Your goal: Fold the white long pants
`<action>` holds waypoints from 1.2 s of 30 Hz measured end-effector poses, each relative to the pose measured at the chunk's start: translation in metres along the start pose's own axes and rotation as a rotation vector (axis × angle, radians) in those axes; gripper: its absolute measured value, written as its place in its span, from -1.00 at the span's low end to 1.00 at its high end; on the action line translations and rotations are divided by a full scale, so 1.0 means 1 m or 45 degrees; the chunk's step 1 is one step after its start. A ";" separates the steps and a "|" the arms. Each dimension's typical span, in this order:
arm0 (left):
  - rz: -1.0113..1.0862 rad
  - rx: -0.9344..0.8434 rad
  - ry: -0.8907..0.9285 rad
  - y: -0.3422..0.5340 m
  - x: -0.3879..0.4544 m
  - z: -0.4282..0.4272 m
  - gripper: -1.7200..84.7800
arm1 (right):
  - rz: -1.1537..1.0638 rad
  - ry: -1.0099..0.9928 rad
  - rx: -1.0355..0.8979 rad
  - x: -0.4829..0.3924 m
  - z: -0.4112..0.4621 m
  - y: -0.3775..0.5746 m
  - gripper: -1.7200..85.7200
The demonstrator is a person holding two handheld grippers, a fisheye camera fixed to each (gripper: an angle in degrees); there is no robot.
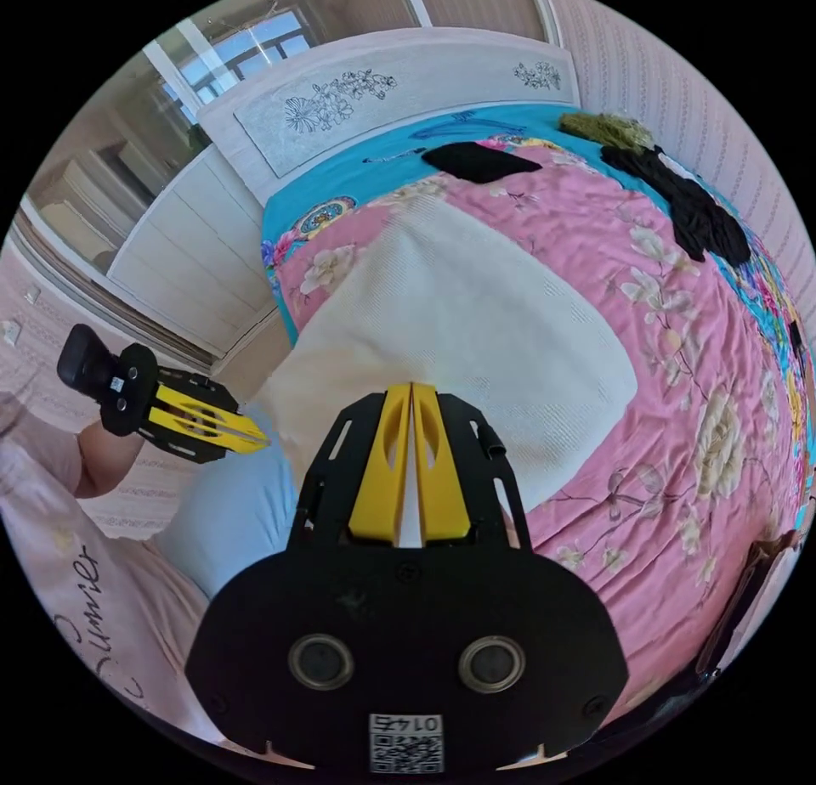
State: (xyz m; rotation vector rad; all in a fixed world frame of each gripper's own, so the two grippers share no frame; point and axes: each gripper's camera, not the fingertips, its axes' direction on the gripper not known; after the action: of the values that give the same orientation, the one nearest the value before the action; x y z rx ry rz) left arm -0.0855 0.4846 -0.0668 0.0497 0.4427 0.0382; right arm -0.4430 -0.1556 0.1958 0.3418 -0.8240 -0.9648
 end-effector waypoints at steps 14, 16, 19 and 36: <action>-0.226 0.006 -0.060 0.012 -0.053 0.053 -0.98 | -0.030 0.015 -0.081 0.055 0.048 -0.117 -0.98; -0.254 0.022 0.003 0.013 -0.063 0.054 -0.98 | -0.005 0.008 -0.078 0.065 0.046 -0.114 -0.98; -0.294 0.058 0.063 0.013 -0.072 0.046 -0.98 | 0.028 -0.069 -0.049 0.082 0.029 -0.106 -0.98; -0.171 0.082 -0.057 -0.056 -0.075 0.077 -0.98 | 0.448 -0.164 0.196 0.110 -0.109 0.201 -0.97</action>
State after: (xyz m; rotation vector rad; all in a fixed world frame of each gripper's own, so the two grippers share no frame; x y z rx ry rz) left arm -0.1190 0.4224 0.0315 0.0840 0.4014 -0.1094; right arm -0.2094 -0.1474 0.2947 0.2568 -1.0401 -0.6006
